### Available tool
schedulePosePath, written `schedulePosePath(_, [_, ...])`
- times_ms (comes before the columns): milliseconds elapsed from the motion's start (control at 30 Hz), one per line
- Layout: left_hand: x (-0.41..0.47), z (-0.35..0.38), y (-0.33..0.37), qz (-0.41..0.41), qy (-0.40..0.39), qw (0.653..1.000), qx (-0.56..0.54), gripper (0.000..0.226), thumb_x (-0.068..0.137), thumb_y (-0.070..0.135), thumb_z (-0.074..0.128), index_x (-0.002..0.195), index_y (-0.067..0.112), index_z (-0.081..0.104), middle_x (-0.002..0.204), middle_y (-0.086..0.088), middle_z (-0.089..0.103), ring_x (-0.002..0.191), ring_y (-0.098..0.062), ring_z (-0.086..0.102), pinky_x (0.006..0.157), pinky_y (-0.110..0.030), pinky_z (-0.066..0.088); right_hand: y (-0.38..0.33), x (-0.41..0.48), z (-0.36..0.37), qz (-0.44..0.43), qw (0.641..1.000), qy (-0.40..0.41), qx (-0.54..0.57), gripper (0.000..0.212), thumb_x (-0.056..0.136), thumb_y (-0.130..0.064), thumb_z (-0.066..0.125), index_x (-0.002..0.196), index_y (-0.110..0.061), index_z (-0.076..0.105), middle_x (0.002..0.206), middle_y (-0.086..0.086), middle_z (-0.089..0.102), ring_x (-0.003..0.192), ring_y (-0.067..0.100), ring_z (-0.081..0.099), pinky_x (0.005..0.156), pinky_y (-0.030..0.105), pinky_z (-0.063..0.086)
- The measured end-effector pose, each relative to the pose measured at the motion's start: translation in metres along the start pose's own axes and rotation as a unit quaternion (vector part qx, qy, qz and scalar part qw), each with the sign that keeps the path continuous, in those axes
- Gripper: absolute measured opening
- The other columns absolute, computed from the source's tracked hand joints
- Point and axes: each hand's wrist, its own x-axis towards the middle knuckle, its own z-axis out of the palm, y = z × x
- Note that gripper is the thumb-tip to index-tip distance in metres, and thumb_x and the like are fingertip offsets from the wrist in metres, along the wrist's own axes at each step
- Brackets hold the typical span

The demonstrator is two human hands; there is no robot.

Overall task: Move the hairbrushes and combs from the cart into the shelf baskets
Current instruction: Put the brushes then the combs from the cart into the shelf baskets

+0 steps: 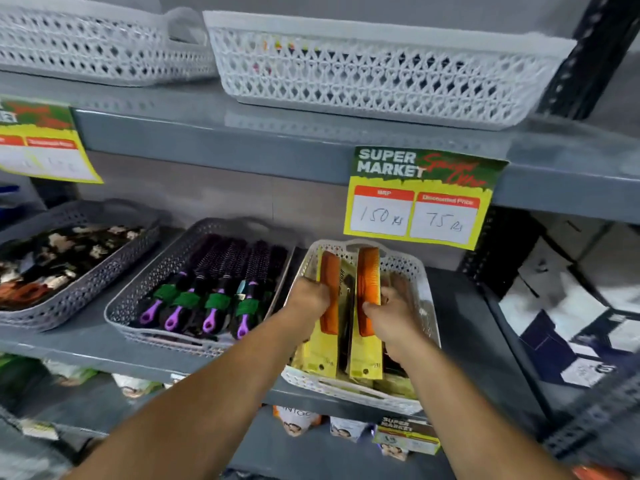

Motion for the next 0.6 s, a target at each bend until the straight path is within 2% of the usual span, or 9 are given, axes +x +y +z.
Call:
schedulePosePath(67, [0.004,0.006,-0.002,0.012,-0.007,0.999,0.031,0.021,0.090,-0.002,0.043,0.089,0.013,0.057,0.069,-0.002,0.053,0.057,-0.011,0.046,0.044,-0.024,0.032,0.004,0.005,0.001,0.001,1.000,0.010,-0.028,0.019,0.091,-0.016,0.058,0.108,-0.023,0.059,0.084,-0.005,0.064,0.076,0.015,0.062,0.058,0.026,0.048])
schedulePosePath(100, [0.006,0.008,-0.004,0.016,-0.012,0.999,0.039,0.023,0.090,-0.003,0.042,0.095,0.014,0.056,0.069,0.000,0.054,0.059,-0.010,0.048,0.045,-0.023,0.033,0.005,0.007,0.001,0.003,0.999,0.015,-0.041,0.018,0.091,-0.017,0.058,0.107,-0.025,0.057,0.081,-0.007,0.061,0.072,0.011,0.059,0.054,0.023,0.043])
schedulePosePath(233, [0.010,0.012,-0.010,0.034,-0.018,0.998,0.053,0.036,0.088,-0.004,0.044,0.119,0.008,0.058,0.071,0.002,0.057,0.064,-0.013,0.054,0.058,-0.025,0.047,0.010,0.015,0.003,0.005,0.997,0.027,-0.078,0.021,0.091,-0.016,0.058,0.111,-0.022,0.057,0.075,-0.014,0.046,0.064,0.001,0.045,0.055,0.020,0.037])
schedulePosePath(300, [0.010,0.011,-0.011,0.047,-0.025,0.996,0.065,0.049,0.088,-0.004,0.045,0.133,0.014,0.053,0.071,0.005,0.057,0.064,-0.012,0.055,0.060,-0.027,0.048,0.012,0.017,0.004,0.008,0.995,0.027,-0.099,0.024,0.091,-0.017,0.058,0.114,-0.020,0.056,0.082,-0.013,0.048,0.069,0.005,0.049,0.057,0.020,0.038])
schedulePosePath(400, [0.009,0.010,-0.009,0.071,-0.048,0.993,0.075,0.068,0.090,-0.003,0.045,0.148,0.030,0.031,0.084,0.011,0.061,0.069,-0.007,0.056,0.066,-0.029,0.051,0.015,0.018,0.004,0.017,0.993,0.020,-0.116,0.035,0.091,-0.018,0.058,0.125,-0.017,0.052,0.112,0.000,0.060,0.089,0.014,0.055,0.068,0.025,0.044])
schedulePosePath(433, [0.008,0.010,-0.008,0.071,-0.055,0.993,0.075,0.072,0.091,-0.004,0.045,0.150,0.032,0.025,0.098,0.008,0.065,0.073,-0.008,0.058,0.072,-0.032,0.053,0.016,0.018,0.004,0.018,0.992,0.021,-0.122,0.038,0.091,-0.019,0.058,0.128,-0.016,0.050,0.119,0.003,0.059,0.091,0.015,0.053,0.067,0.024,0.043])
schedulePosePath(500, [0.008,0.010,-0.008,0.067,-0.064,0.993,0.071,0.079,0.091,-0.006,0.045,0.152,0.034,0.016,0.131,0.002,0.059,0.080,-0.009,0.057,0.084,-0.035,0.054,0.017,0.018,0.005,0.020,0.990,0.019,-0.137,0.043,0.091,-0.020,0.058,0.133,-0.014,0.047,0.125,0.008,0.058,0.097,0.020,0.055,0.071,0.025,0.043])
schedulePosePath(533, [0.009,0.010,-0.008,0.066,-0.067,0.993,0.071,0.082,0.091,-0.008,0.045,0.153,0.035,0.013,0.137,0.001,0.055,0.080,-0.008,0.056,0.087,-0.036,0.053,0.017,0.018,0.005,0.021,0.989,0.016,-0.146,0.043,0.091,-0.021,0.058,0.132,-0.013,0.047,0.125,0.009,0.059,0.102,0.023,0.057,0.074,0.027,0.045])
schedulePosePath(600, [0.010,0.009,-0.010,0.064,-0.067,0.993,0.073,0.083,0.090,-0.010,0.043,0.153,0.036,0.012,0.130,0.002,0.058,0.080,-0.009,0.056,0.091,-0.039,0.052,0.015,0.019,0.006,0.016,0.984,0.013,-0.177,0.038,0.091,-0.021,0.058,0.127,-0.010,0.051,0.124,0.010,0.059,0.101,0.024,0.058,0.076,0.028,0.046])
